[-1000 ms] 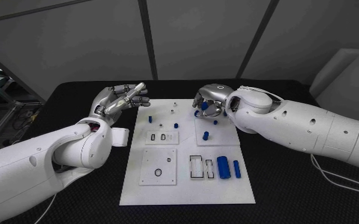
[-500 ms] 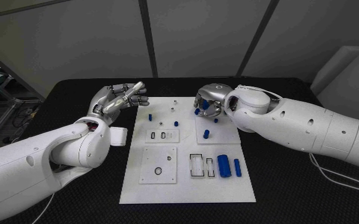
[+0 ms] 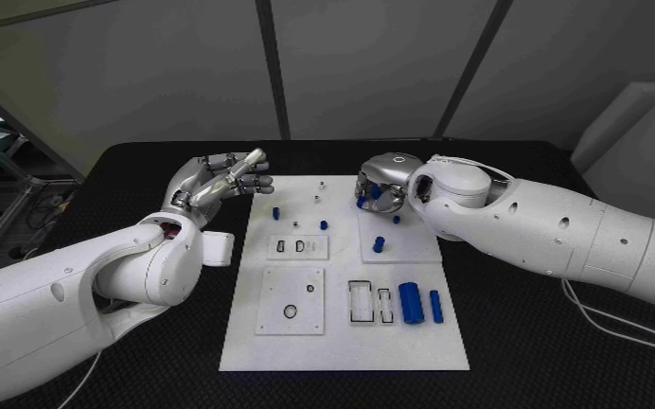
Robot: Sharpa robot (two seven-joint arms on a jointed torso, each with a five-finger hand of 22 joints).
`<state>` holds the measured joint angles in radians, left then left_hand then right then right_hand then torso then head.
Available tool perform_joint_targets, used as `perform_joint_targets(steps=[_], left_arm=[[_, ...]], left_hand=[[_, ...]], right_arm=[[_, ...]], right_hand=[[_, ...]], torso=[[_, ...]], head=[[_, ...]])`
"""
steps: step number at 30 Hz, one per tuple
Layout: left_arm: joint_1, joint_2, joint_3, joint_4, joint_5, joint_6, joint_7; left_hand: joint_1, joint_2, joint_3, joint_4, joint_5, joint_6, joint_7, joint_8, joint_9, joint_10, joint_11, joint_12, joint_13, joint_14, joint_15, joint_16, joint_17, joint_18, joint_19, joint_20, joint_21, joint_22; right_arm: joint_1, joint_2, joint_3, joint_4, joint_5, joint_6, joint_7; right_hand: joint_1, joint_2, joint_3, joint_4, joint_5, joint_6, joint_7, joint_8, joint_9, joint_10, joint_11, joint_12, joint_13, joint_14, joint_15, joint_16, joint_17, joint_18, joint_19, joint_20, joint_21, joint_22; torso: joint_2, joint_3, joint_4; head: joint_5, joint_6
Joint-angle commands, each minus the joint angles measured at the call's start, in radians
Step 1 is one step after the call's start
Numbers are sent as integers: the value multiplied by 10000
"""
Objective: Assemble the parts on the task board
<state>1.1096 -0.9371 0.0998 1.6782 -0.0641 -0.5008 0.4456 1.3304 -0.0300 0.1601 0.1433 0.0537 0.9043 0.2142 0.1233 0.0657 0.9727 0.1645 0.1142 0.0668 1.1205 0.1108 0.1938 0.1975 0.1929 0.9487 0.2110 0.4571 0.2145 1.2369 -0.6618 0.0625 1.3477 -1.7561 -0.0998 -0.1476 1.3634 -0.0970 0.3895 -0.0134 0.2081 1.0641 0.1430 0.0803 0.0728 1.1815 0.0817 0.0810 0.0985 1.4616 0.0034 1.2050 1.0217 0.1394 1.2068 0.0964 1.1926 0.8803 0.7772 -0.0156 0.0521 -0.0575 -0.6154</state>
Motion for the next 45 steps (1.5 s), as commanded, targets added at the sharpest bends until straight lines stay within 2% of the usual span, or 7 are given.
perform_joint_targets(steps=[1,8,12,16,24,35,45], left_arm=[[15,-10,11,30,-79,149,-1],[17,-35,12,50,-79,168,-14],[17,-40,12,40,-79,188,-26],[17,-56,12,25,-79,193,-31],[16,-94,12,-11,-79,195,-31],[17,-109,13,-39,-79,188,-28],[18,-85,15,-35,-78,191,-27]], left_hand=[[-58,27,-22,-52,4,37,65,-49,-9,-29,70,-52,-13,25,24,-31,9,-132,32,20,63,11],[-62,34,-26,-73,3,20,78,-82,-10,-59,83,-94,-17,18,34,-65,35,-135,11,26,70,16],[-62,35,-28,-81,3,14,81,-93,-11,-70,87,-108,-18,17,37,-76,44,-136,4,28,73,19],[-64,37,-30,-88,3,8,86,-105,-11,-81,91,-122,-19,17,40,-86,54,-136,-2,30,76,21],[-64,37,-30,-88,3,8,86,-105,-11,-81,91,-122,-19,17,40,-86,54,-136,-2,30,76,21],[-63,37,-32,-98,3,5,88,-115,-10,-91,95,-137,-20,14,44,-98,64,-137,-11,33,78,23],[-76,51,-44,-137,4,21,95,-152,-3,-89,107,-182,-13,-57,69,-201,106,-148,-112,53,58,19]], right_arm=[[7,35,-2,-49,-87,193,-4],[7,87,-2,-124,-84,254,-30],[7,88,-3,-104,-84,100,-25],[7,17,-2,50,28,-358,4],[25,-66,6,300,178,-1501,-65],[133,497,9,-308,221,-2342,-182],[159,1167,8,-957,291,-2575,-137]], right_hand=[[38,-57,105,6,-78,65,9,16,2,89,-13,14,5,473,-20,67,29,-143,52,-12,74,28],[-3,-100,191,40,-119,69,9,-3,-3,96,-7,-10,-1,461,-20,155,116,-148,35,-4,138,93],[81,-17,380,26,-127,313,-52,104,48,334,-81,77,51,473,-75,362,345,-173,104,-26,319,332],[143,31,481,-8,-120,509,-95,192,97,509,-142,133,96,494,-127,550,565,-217,227,-58,518,624],[156,18,532,-37,-128,637,-117,242,140,611,-177,138,129,498,-166,698,721,-251,302,-80,678,839],[127,-11,526,-26,-184,652,-117,241,150,616,-179,121,133,498,-176,751,777,-264,327,-77,733,915],[110,-19,524,-16,-197,649,-113,236,151,614,-176,112,134,499,-177,773,802,-267,330,-75,747,932]], torso=[[28,3,-2],[54,3,8],[51,10,0],[55,17,1],[64,2,9],[93,-2,30],[109,-2,28]], head=[[-8,-14],[7,-47],[22,-71],[25,-87],[38,-5],[47,3],[126,25]])
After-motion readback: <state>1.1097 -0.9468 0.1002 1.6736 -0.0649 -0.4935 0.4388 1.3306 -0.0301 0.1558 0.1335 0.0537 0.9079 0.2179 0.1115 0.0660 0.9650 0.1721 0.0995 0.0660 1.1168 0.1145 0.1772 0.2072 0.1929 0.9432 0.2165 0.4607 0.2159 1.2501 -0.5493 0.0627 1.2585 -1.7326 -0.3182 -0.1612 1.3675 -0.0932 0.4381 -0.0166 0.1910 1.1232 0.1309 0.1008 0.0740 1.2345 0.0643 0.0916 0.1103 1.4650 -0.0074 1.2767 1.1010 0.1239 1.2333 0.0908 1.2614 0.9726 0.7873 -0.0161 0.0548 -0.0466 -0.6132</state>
